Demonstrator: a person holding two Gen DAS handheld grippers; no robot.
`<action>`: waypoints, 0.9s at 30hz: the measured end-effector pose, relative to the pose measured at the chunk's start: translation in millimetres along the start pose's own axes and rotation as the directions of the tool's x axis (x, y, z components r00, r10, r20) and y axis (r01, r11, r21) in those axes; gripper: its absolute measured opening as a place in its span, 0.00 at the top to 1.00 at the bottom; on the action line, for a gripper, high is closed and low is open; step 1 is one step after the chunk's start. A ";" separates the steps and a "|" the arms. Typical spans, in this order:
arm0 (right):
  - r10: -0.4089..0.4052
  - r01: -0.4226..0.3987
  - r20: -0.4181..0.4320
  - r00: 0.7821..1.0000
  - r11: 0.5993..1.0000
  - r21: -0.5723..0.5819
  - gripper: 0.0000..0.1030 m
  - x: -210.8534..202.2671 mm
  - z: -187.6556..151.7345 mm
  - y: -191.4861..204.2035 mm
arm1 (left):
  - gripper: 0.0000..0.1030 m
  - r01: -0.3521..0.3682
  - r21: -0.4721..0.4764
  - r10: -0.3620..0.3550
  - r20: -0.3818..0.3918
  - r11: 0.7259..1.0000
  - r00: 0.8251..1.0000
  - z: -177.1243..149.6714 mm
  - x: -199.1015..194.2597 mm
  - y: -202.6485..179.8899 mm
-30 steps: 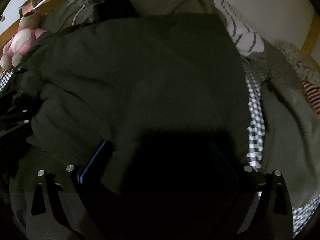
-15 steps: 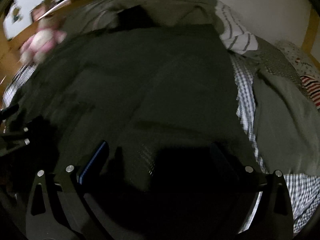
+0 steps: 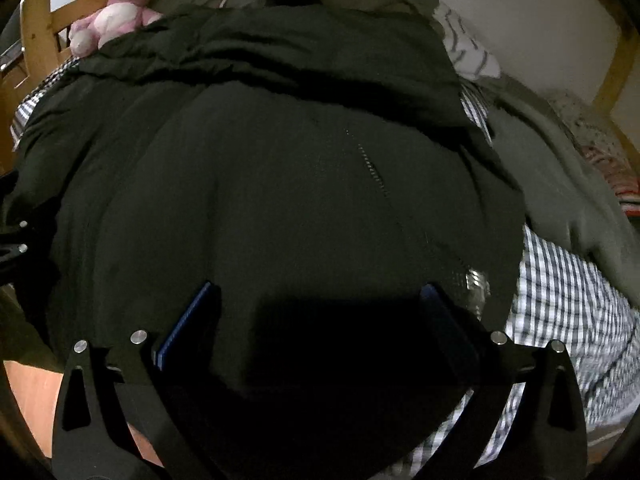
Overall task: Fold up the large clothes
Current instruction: 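Grasp the black jacket hem with both grippers and lift it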
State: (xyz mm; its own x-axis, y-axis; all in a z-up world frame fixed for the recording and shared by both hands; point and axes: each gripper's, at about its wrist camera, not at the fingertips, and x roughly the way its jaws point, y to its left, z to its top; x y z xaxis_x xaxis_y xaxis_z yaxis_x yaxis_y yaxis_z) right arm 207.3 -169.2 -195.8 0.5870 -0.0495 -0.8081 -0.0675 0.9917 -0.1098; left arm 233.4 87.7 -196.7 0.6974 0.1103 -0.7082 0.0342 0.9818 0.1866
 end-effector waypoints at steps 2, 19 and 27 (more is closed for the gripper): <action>0.011 -0.011 0.013 1.000 1.000 0.021 0.04 -11.0 -10.7 -1.4 | 0.04 0.020 -0.010 -0.020 0.007 1.000 1.000 -9.5 -9.1 5.0; 0.031 -0.032 0.068 0.997 0.999 0.015 0.03 -66.9 -48.2 15.8 | 0.04 0.255 -0.219 -0.266 -0.022 0.942 0.964 -60.2 -30.7 86.0; 0.070 -0.074 0.055 0.996 0.995 0.073 0.03 -69.8 -61.5 6.6 | 0.04 0.474 -0.315 -0.496 0.012 0.822 0.868 -69.5 -4.1 99.6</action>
State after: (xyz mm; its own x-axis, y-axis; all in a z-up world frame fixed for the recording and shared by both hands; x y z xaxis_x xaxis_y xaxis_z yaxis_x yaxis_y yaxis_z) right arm 116.3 -166.5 -175.8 0.6245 0.0264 -0.7806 -0.0514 0.9986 -0.0073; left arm 184.2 195.8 -222.5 0.5969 -0.3929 -0.6995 0.1329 0.9082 -0.3968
